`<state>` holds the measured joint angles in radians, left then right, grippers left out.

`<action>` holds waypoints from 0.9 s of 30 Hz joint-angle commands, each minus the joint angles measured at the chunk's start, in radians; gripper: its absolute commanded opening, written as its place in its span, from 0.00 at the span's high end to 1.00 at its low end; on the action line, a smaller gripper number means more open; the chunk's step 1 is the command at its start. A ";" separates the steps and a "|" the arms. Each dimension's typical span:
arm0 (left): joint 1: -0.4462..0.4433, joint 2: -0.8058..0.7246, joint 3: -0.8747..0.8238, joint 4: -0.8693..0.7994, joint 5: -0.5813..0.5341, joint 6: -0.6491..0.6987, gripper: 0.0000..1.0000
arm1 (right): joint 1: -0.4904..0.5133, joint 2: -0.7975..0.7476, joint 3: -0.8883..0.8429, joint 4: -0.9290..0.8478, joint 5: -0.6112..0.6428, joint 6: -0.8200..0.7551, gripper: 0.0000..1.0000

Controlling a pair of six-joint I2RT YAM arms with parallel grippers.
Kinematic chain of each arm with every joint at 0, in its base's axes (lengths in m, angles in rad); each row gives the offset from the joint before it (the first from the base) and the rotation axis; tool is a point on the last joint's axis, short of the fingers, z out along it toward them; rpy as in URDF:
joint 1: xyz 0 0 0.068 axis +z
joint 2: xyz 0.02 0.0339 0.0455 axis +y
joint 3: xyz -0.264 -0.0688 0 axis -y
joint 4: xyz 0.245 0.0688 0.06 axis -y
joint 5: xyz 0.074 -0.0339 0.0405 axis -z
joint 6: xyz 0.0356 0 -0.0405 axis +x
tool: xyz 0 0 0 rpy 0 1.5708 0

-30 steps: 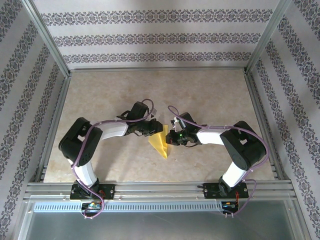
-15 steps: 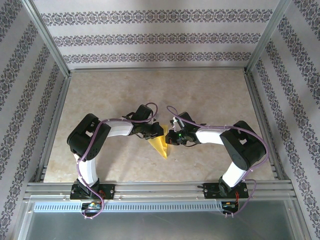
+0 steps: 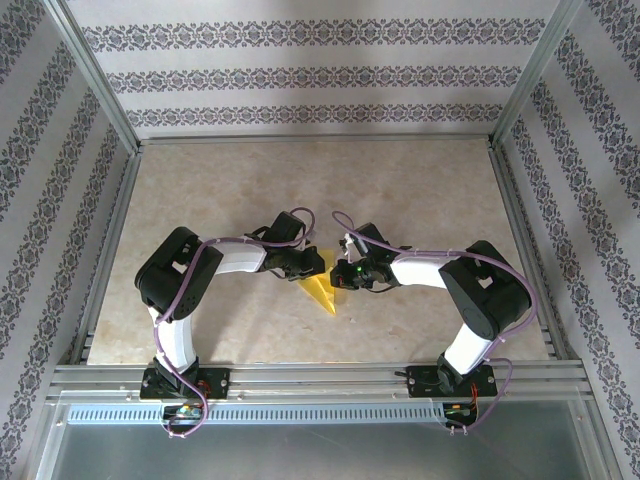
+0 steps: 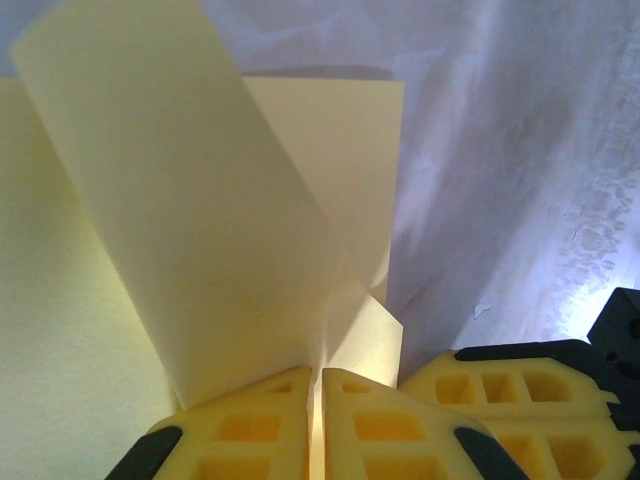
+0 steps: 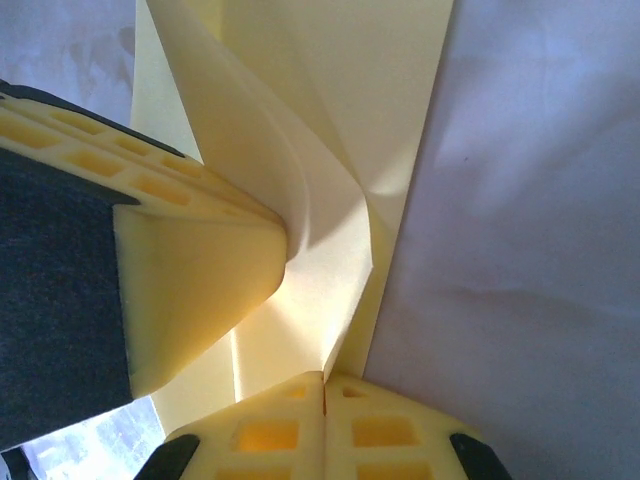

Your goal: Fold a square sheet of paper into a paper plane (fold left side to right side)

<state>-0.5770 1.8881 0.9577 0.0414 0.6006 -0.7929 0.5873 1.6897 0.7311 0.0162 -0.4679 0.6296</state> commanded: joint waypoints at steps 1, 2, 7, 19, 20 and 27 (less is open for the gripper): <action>-0.003 0.020 -0.032 -0.010 -0.025 0.002 0.89 | 0.009 0.024 0.009 -0.073 0.050 -0.008 0.97; -0.003 0.020 -0.034 -0.009 -0.025 0.000 0.89 | 0.007 0.021 0.013 -0.073 0.045 -0.006 0.95; -0.004 0.020 -0.041 -0.006 -0.028 -0.002 0.90 | -0.008 -0.022 0.035 -0.058 0.007 0.018 0.88; -0.003 0.022 -0.044 -0.001 -0.028 -0.001 0.91 | -0.082 -0.213 0.012 -0.136 -0.050 0.032 0.71; -0.003 0.022 -0.044 -0.001 -0.028 -0.002 0.91 | -0.085 -0.228 -0.002 -0.131 -0.071 0.037 0.73; -0.003 0.024 -0.040 -0.002 -0.028 0.000 0.91 | -0.043 -0.274 -0.102 -0.046 -0.284 0.130 1.00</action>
<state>-0.5762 1.8881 0.9424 0.0681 0.6014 -0.7933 0.5148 1.4242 0.6689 -0.0566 -0.6384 0.7120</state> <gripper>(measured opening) 0.091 0.057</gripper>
